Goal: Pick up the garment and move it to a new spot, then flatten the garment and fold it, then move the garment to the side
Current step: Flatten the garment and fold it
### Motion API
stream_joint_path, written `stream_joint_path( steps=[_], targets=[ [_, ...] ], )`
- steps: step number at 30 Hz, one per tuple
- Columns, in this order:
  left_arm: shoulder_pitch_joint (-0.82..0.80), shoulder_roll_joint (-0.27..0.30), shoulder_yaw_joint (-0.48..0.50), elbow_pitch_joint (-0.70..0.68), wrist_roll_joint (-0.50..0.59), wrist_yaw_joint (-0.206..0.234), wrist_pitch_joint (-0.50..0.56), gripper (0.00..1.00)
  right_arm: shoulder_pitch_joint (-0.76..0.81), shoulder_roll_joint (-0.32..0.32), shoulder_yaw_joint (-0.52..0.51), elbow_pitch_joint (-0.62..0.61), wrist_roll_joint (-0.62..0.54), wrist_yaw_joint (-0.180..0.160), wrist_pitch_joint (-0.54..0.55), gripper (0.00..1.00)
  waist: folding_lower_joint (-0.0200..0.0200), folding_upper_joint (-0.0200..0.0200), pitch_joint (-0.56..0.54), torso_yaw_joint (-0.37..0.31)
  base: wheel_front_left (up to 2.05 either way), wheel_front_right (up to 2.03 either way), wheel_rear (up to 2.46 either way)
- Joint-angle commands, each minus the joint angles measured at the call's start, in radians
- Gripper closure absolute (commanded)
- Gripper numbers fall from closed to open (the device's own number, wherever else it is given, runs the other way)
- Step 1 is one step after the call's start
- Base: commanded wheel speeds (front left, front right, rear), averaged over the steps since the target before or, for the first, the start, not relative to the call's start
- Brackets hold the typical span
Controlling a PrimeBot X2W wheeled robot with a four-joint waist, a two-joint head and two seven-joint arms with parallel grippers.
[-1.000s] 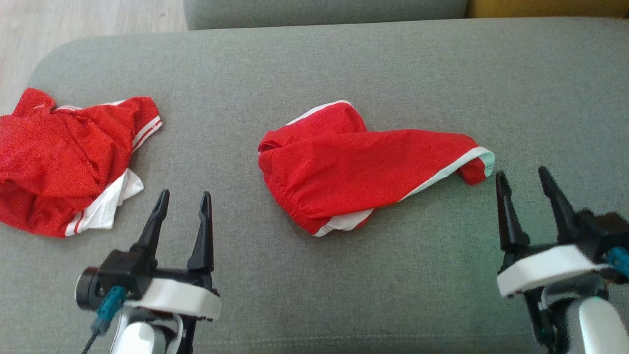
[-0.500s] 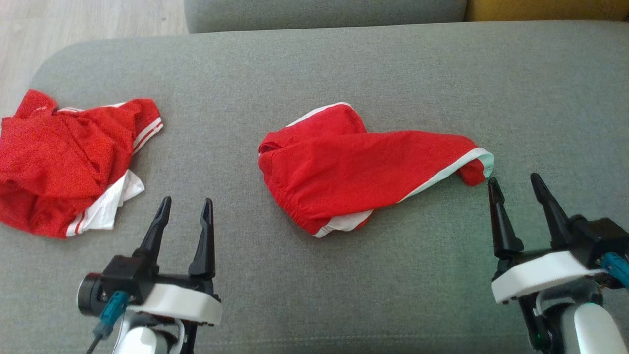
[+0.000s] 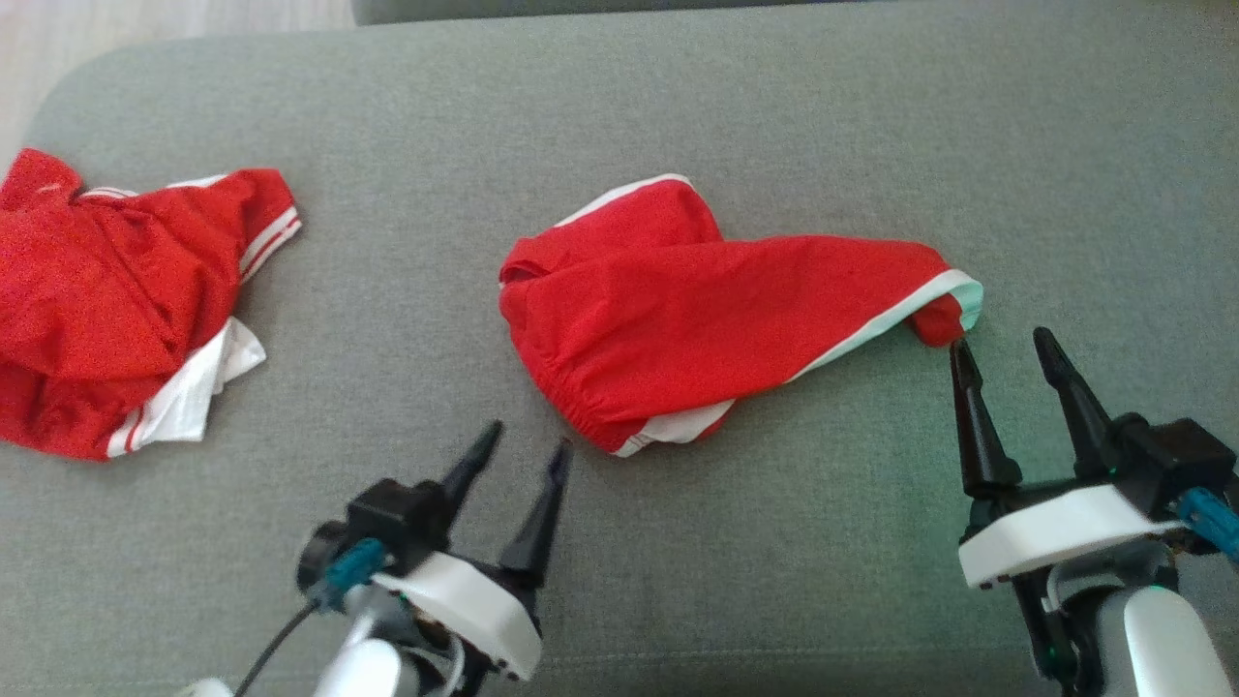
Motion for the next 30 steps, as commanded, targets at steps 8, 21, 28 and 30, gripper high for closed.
stream_joint_path(
  steps=[8, 21, 28, 30],
  targets=[
    [-0.088, -0.011, -0.055, 0.092, -0.088, -0.036, 0.032, 0.00, -0.075, -0.004, 0.039, -0.031, 0.003, -0.001, -0.003, 0.00, 0.0000, 0.0000, 0.058, -0.042, 0.00, 0.00, 0.00],
    [-0.191, -0.015, -0.138, 0.225, -0.157, -0.052, -0.035, 1.00, -0.096, -0.003, 0.023, -0.014, 0.003, -0.001, -0.013, 0.00, 0.0000, 0.0000, 0.087, -0.069, 0.00, 0.00, 0.00],
    [-0.204, 0.001, -0.141, 0.244, -0.161, -0.051, -0.062, 1.00, -0.116, -0.010, -0.047, 0.033, -0.005, -0.001, 0.006, 0.00, 0.0000, 0.0000, 0.088, -0.063, 0.00, 0.00, 0.00],
    [-0.210, 0.005, -0.139, 0.243, -0.158, -0.047, -0.067, 1.00, -0.133, -0.024, -0.068, 0.063, -0.007, -0.001, 0.020, 0.00, 0.0000, 0.0000, 0.093, -0.059, 0.00, 0.00, 0.00]
  ],
)
